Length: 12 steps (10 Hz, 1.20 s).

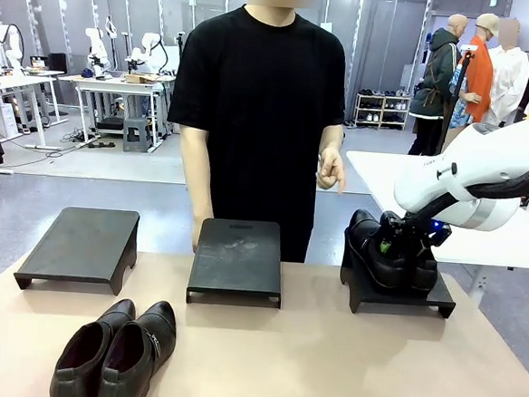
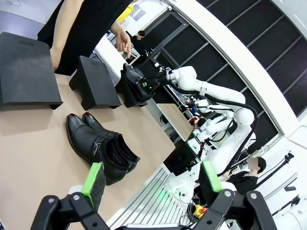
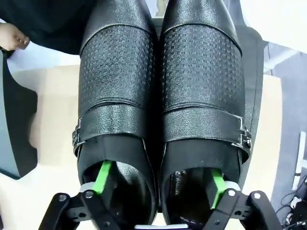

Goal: Place the shoes on the stand as instructed by the person.
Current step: Pick up one pair of Shoes and place it on the Shoes Stand indicated by the person, then pick up another pair of Shoes and place it on the Shoes Stand indicated by the person.

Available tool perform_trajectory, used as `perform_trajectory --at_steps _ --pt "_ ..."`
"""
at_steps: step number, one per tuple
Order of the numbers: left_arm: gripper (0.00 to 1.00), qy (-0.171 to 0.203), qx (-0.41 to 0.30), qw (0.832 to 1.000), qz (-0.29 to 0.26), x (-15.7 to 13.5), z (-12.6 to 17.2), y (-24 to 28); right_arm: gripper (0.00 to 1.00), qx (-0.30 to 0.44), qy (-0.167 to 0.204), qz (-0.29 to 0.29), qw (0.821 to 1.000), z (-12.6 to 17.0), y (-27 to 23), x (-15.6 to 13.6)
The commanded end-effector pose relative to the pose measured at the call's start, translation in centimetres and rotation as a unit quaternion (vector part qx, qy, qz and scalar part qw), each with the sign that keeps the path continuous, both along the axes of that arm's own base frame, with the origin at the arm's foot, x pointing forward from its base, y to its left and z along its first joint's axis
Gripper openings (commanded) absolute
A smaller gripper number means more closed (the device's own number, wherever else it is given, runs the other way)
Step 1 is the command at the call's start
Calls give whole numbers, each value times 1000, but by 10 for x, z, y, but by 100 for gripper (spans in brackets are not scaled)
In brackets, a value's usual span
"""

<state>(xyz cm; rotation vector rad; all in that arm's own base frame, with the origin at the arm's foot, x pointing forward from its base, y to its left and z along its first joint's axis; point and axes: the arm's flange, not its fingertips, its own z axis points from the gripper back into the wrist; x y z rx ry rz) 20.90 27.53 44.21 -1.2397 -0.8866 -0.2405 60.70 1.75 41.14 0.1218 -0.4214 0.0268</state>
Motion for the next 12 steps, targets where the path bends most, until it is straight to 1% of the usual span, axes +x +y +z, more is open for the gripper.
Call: perform_trajectory --at_steps 1,2,12 --pt "100 -9 -4 1000 -2 -1 2 2 100 4 -10 -12 1000 7 -2 1" --pt "100 -9 -4 1000 -2 -1 2 2 100 0 0 0 1000 0 0 0" --pt "100 -9 -4 1000 -2 -1 2 2 100 0 0 0 1000 0 0 0"
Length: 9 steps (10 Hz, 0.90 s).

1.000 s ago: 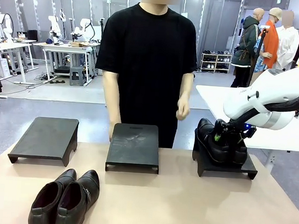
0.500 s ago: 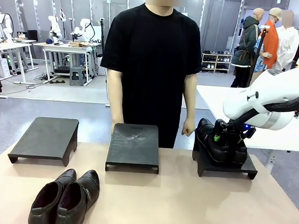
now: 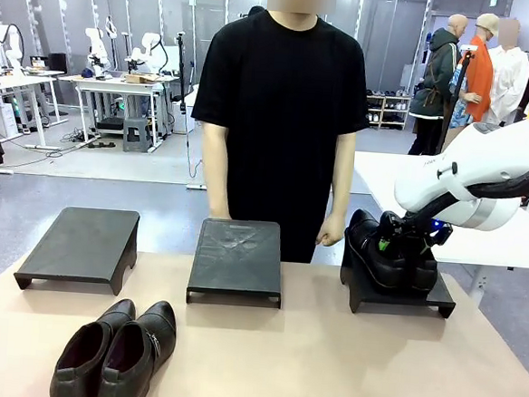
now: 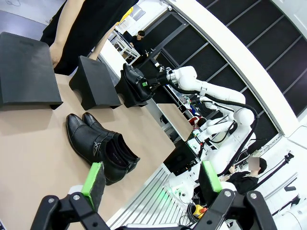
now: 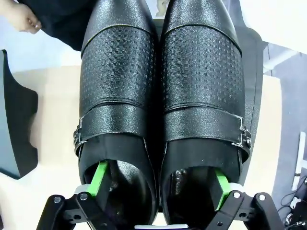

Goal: Place the shoes on the stand as instructed by the person.
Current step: Pick up another pair of Shoes and place it on the Shoes Stand indicated by the person.

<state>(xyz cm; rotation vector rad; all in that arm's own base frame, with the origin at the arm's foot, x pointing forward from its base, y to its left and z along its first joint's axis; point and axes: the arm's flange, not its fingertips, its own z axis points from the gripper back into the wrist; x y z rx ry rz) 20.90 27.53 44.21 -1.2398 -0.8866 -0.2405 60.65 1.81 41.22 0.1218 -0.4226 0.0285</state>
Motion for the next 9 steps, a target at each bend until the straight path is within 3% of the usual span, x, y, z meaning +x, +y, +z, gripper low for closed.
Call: perform_trajectory --at_steps 1,2,4,6,8,9 --pt "100 -9 -4 1000 -2 -1 2 2 100 0 0 0 1000 0 0 0" --pt "100 -9 -4 1000 -2 -1 2 2 100 24 -3 19 1000 20 -8 -28" --pt "100 -9 -4 1000 -2 -1 2 2 100 71 41 59 995 60 -27 -78" --pt "100 -9 -4 1000 -2 -1 2 2 100 176 33 115 977 97 -54 -133" --pt "100 -9 -4 1000 -2 -1 2 2 100 278 50 143 949 103 -102 -193" --pt "100 -9 -4 1000 -2 -1 2 2 100 315 39 157 935 99 -124 -223"
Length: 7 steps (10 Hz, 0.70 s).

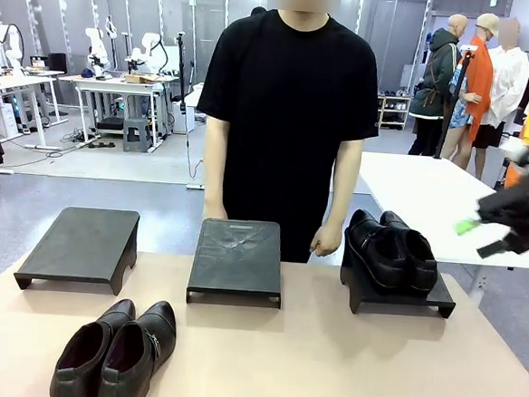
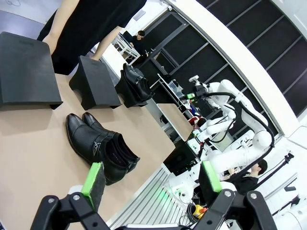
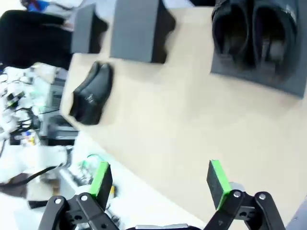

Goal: Place the shoes on the stand as instructed by the person.
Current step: Pick up another pair of Shoes and place it on the Shoes Stand indicated by the person.

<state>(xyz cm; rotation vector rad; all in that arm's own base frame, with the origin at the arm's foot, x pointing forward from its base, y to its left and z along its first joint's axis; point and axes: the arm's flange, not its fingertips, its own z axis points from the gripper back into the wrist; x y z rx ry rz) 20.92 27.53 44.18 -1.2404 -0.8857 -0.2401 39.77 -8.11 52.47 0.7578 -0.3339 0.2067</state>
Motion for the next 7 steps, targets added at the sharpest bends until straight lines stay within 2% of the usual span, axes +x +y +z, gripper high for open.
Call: perform_trajectory --at_steps 1,3,4,6,7 --pt "100 -10 -4 1000 -2 -1 3 2 100 74 1 13 997 -25 -47 -45" --pt "100 -10 -4 1000 -2 -1 3 2 100 152 4 13 988 -71 -91 -114" --pt "100 -10 -4 1000 -2 -1 3 2 100 178 -10 14 984 -93 -102 -142" --pt "100 -10 -4 1000 -2 -1 3 2 100 225 -16 15 974 -131 -106 -170" --pt "100 -10 -4 1000 -2 -1 3 2 100 239 -22 14 971 -145 -107 -174"
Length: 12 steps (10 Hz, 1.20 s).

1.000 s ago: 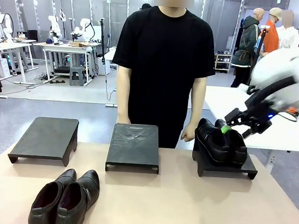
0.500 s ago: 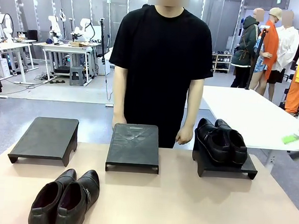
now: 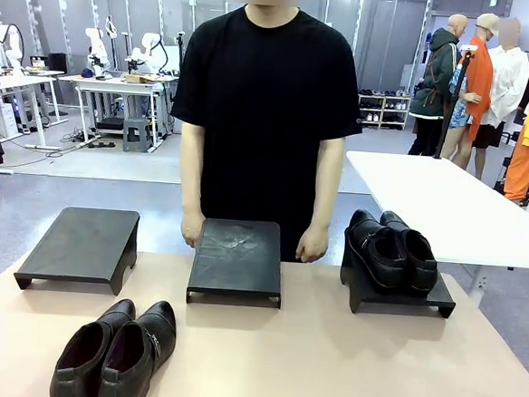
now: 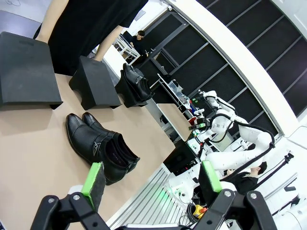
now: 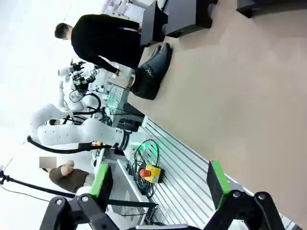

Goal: Place the shoes on the stand as instructed by the person.
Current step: Pick up another pair of Shoes and place it on the Shoes Stand indicated by the person.

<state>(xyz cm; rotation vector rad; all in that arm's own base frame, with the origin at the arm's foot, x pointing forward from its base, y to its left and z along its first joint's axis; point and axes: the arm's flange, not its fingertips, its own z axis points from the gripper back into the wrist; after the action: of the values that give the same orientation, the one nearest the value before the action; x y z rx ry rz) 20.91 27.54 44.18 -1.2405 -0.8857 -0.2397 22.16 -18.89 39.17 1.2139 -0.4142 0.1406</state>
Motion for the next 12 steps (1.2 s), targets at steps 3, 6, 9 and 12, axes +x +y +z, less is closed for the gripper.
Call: perform_trajectory --at_steps 3,6,9,12 --pt "100 -10 -4 1000 -2 -1 3 2 100 10 0 0 1000 -11 -3 -1" --pt "100 -10 -4 1000 -2 -1 3 2 100 10 0 0 1000 -11 -3 -1" --pt "100 -10 -4 1000 -2 -1 3 2 100 10 0 0 1000 -11 -3 -1" --pt "100 -10 -4 1000 -2 -1 3 2 100 10 0 0 1000 -11 -3 -1"
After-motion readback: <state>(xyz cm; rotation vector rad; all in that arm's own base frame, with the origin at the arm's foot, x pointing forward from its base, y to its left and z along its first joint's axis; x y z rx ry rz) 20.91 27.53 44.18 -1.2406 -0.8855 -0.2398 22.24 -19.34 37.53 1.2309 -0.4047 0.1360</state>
